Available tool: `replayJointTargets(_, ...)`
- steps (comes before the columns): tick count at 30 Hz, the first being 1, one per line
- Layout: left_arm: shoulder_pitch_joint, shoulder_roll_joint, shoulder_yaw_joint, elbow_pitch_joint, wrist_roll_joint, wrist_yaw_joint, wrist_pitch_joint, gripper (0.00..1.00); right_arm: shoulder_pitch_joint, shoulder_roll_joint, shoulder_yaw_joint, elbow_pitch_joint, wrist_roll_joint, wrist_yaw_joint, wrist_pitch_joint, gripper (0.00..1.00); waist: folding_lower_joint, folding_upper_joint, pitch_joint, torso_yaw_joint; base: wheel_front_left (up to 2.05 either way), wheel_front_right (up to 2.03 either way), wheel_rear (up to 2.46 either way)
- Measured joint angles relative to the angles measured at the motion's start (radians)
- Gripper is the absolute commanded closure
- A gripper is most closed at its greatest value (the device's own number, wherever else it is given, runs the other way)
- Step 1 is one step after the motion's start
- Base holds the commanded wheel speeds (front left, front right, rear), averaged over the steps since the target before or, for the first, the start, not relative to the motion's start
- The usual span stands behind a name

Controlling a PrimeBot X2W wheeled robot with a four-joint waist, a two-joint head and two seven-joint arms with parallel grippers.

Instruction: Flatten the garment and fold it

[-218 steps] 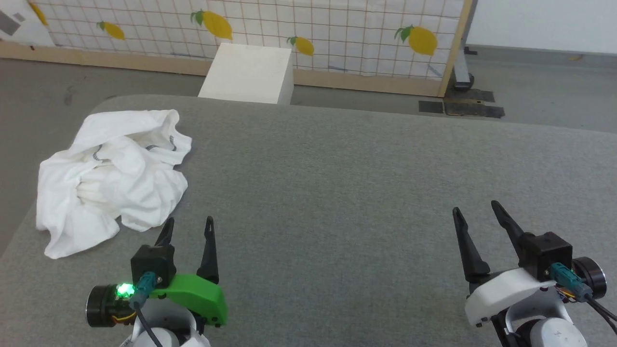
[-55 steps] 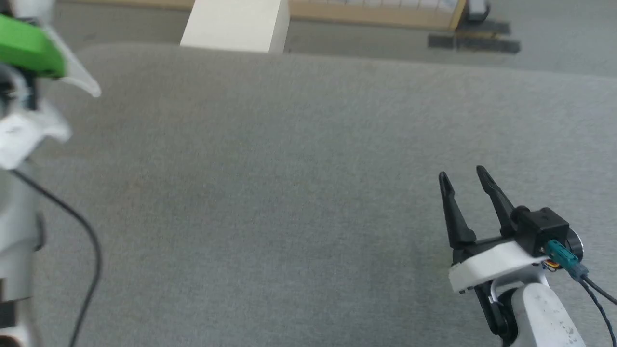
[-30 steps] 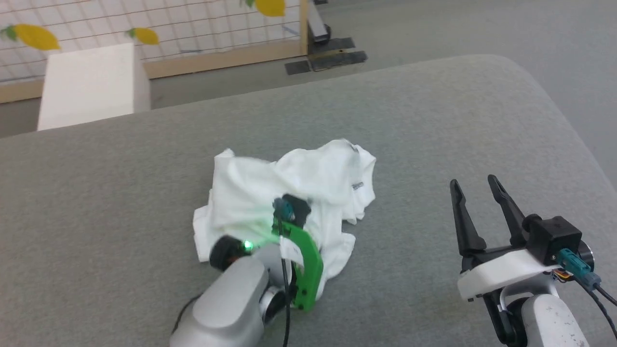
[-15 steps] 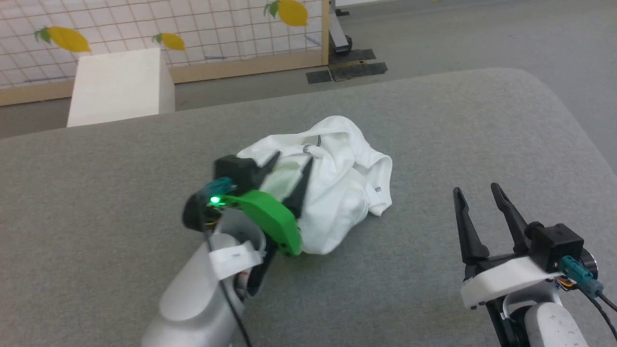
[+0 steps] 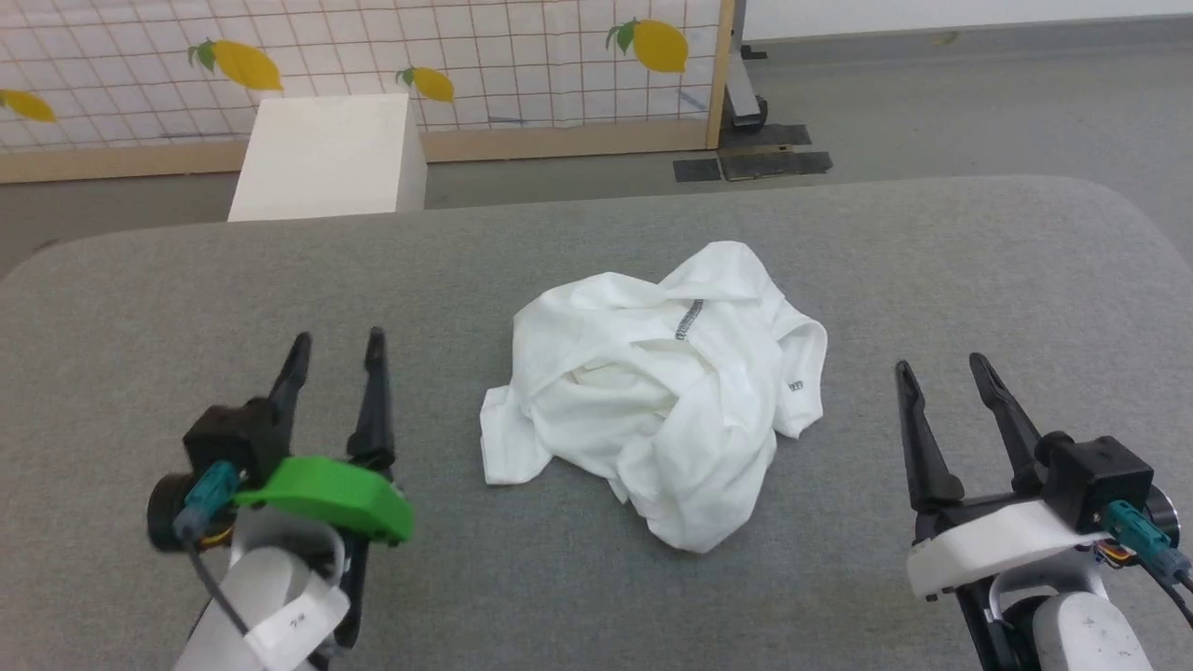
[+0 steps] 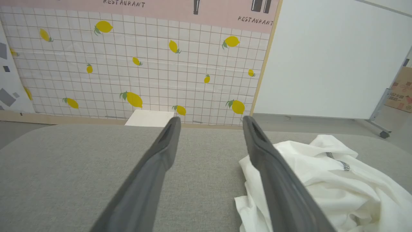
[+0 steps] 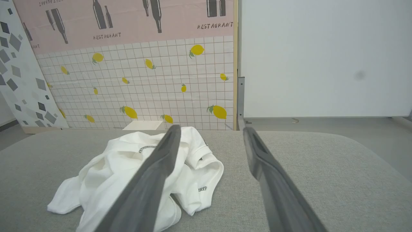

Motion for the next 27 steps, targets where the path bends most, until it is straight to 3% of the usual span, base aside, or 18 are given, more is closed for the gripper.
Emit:
replayJointTargets(12,0.190,-0.046,0.099,-0.051,0.075,0.012,-0.003,0.00,0.027,0.000,-0.016,-0.011,0.000,0.000,0.016,0.00,0.0000,0.0000,-0.003,0.018,0.00,0.00,0.00)
replayJointTargets(23,0.188,-0.087,0.109,-0.019,0.108,-0.024,-0.002,0.00,0.027,0.000,-0.008,-0.016,0.001,0.000,0.021,0.00,0.0000,0.0000,-0.001,0.022,0.00,0.00,0.00)
replayJointTargets(27,0.110,-0.123,0.073,0.060,0.093,-0.041,0.074,0.00,0.027,0.000,-0.004,-0.015,0.001,0.000,0.021,0.00,0.0000,0.0000,0.009,0.020,0.00,0.00,0.00)
